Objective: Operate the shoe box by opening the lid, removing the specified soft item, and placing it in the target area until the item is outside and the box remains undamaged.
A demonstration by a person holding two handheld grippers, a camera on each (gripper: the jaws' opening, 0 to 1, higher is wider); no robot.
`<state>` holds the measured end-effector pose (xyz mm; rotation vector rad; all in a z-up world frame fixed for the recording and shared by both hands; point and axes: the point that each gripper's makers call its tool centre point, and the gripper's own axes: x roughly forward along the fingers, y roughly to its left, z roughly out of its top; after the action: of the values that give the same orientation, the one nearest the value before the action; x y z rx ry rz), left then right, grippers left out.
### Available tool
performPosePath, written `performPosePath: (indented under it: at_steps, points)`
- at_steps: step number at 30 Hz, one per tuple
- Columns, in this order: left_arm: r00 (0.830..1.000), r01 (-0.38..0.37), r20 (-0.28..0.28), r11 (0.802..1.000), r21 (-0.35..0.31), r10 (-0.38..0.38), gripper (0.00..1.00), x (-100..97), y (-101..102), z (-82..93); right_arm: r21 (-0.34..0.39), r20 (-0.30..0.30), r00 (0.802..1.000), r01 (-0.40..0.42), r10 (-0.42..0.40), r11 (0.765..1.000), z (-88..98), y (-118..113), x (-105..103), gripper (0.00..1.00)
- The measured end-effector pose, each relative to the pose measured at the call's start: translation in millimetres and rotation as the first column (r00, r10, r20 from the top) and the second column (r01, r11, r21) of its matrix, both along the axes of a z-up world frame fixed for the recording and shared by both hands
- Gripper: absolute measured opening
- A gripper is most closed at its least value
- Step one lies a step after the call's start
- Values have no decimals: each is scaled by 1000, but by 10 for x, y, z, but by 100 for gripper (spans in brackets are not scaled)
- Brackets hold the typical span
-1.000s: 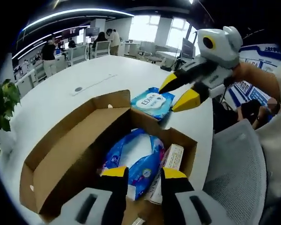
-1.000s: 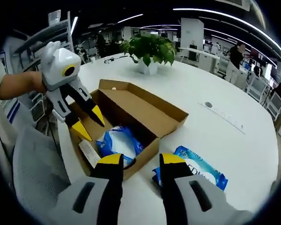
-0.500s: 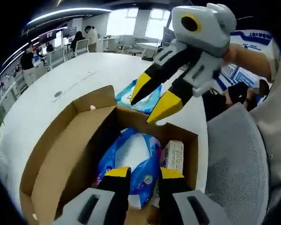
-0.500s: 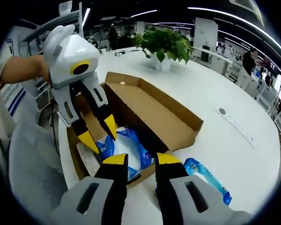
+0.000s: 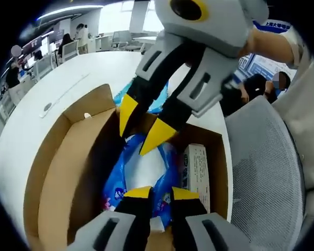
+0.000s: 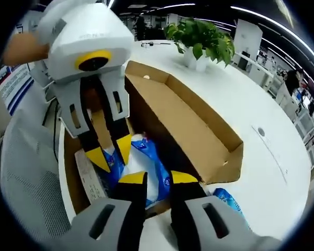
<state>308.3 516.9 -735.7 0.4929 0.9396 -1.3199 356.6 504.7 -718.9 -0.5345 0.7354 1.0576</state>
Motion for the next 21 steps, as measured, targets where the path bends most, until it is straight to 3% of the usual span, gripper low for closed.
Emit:
performPosePath:
  at_steps: [3, 9, 21]
  points:
    - [1000, 3, -5, 1000, 22, -3, 2, 4, 50, -35, -13, 0, 1000, -4, 4, 1000, -50, 31, 16, 10]
    - [999, -29, -27, 999, 19, 30, 0, -7, 79, -2, -39, 9, 1000, 8, -8, 999, -106, 18, 69, 0]
    - [997, -80, -22, 997, 16, 80, 0, -10, 103, 138, 12, -11, 999, 40, -40, 999, 50, 30, 50, 0]
